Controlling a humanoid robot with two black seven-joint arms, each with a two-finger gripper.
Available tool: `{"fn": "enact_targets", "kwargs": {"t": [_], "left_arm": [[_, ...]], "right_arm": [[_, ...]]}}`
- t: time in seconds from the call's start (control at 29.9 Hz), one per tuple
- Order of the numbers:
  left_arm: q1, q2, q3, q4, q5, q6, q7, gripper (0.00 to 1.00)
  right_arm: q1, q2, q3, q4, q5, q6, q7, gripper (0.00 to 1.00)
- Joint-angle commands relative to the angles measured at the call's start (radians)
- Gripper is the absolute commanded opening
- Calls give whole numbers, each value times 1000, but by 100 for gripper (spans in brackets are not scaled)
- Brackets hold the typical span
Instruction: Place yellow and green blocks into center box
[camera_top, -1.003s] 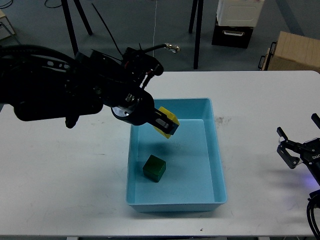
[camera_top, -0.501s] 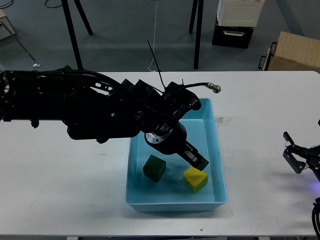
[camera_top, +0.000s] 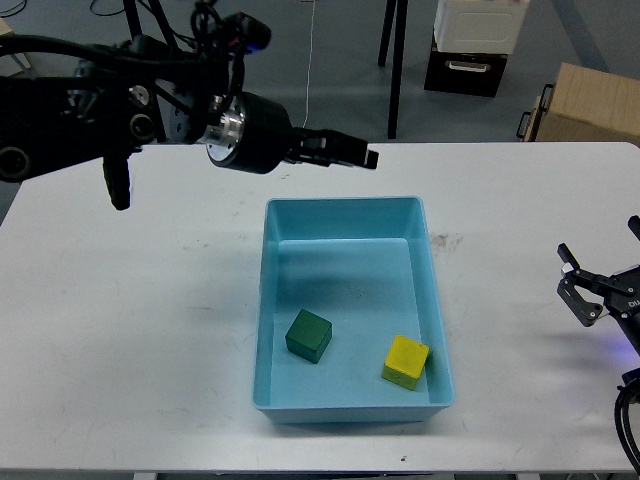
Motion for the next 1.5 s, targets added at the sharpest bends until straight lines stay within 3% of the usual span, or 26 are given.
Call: {"fn": "enact_targets", "kwargs": {"t": [0.0, 0.1, 0.3, 0.47, 0.6, 0.74, 0.84, 1.07, 1.47], "left_arm": [[167, 50, -287, 32, -61, 0, -1, 89], [302, 71, -537, 99, -62, 0, 4, 100], [660, 61, -1106, 95, -67, 0, 10, 100], [1049, -23, -1479, -119, -67, 0, 11, 100], [1451, -246, -1719, -408, -67, 0, 10, 100], [1688, -466, -1756, -598, -81, 0, 1, 100], [1815, -466, -1745, -663, -131, 0, 5, 100], [2008, -466, -1561, -658, -489, 0, 14, 100], [2064, -466, -1449, -648, -517, 0, 11, 100]], "right_arm": [[48, 13, 0, 5, -68, 1, 2, 99], [57, 15, 11, 3, -68, 21, 12, 99], [89, 15, 26, -4, -59, 21, 26, 99], [75, 64, 43, 5, -59, 21, 26, 99], [29, 75, 95, 26, -59, 20, 28, 99], [-52, 75, 111, 85, -59, 20, 28, 99], [-127, 75, 111, 140, -58, 21, 31, 99], [-284, 148, 88, 197, -56, 21, 46, 99], [-322, 168, 69, 241, -58, 21, 46, 99]]}}
